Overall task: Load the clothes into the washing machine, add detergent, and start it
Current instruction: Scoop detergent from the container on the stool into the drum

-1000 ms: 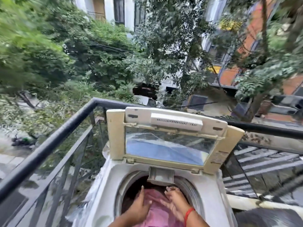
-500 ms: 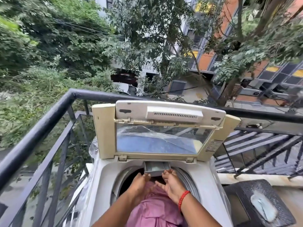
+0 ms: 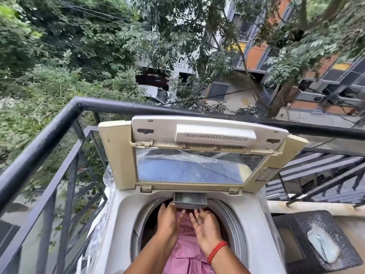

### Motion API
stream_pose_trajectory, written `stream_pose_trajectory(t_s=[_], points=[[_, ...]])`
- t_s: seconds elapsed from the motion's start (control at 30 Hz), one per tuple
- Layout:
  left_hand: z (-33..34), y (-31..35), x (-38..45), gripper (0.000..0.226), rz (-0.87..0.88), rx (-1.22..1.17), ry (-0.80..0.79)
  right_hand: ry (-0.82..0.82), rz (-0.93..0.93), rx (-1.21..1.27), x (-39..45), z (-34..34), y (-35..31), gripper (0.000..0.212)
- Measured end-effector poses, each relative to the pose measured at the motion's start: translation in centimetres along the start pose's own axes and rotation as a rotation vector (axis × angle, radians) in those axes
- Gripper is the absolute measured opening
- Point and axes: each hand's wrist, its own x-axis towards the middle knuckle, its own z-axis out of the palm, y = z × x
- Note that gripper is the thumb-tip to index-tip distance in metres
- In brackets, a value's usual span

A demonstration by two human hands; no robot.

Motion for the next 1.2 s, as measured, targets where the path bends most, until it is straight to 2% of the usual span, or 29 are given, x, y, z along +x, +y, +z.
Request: stream_pose_trajectory(t_s=[0.07, 0.1, 0.27, 0.57, 0.67, 0.9, 1.07, 1.2], points=[[0.1, 0.8, 0.3, 0.021, 0.016, 0.0, 0.021, -0.002, -0.031, 0.018, 0.2, 0.4, 0.0, 0.033], [0.3, 1.1, 0.3, 0.019, 0.017, -0.014, 0.014, -0.01, -0.034, 0.025, 0.3, 0.4, -0.1, 0.034], [0.4, 1.5, 0.9, 0.019, -0.005, -0.093, 0.052, -0.018, -0.008, 0.066, 1.3, 0.4, -1.0, 0.032], [2.5, 0.0, -0.5, 0.024, 0.087, -0.299, 0.123, -0.008, -0.042, 0.151, 1.5, 0.5, -1.7, 0.035], [2.9, -0.1, -0.7, 0.026, 0.076, -0.303, 0.12, 0.005, -0.08, 0.146, 1.9, 0.8, -2.6, 0.034], [3.3, -0.1, -0.7, 0.027, 0.086, -0.343, 0.165, -0.01, 0.004, 0.151, 2.6, 0.5, -2.9, 0.04], [3.9, 0.7, -0.4, 0.024, 0.079, -0.412, 0.184, -0.006, 0.034, 0.196, 1.7, 1.4, -1.6, 0.033], [4.0, 1.6, 0.5, 0.03, 0.073, -0.425, 0.217, 0.021, 0.042, 0.205, 2.3, 2.7, -1.4, 0.031]])
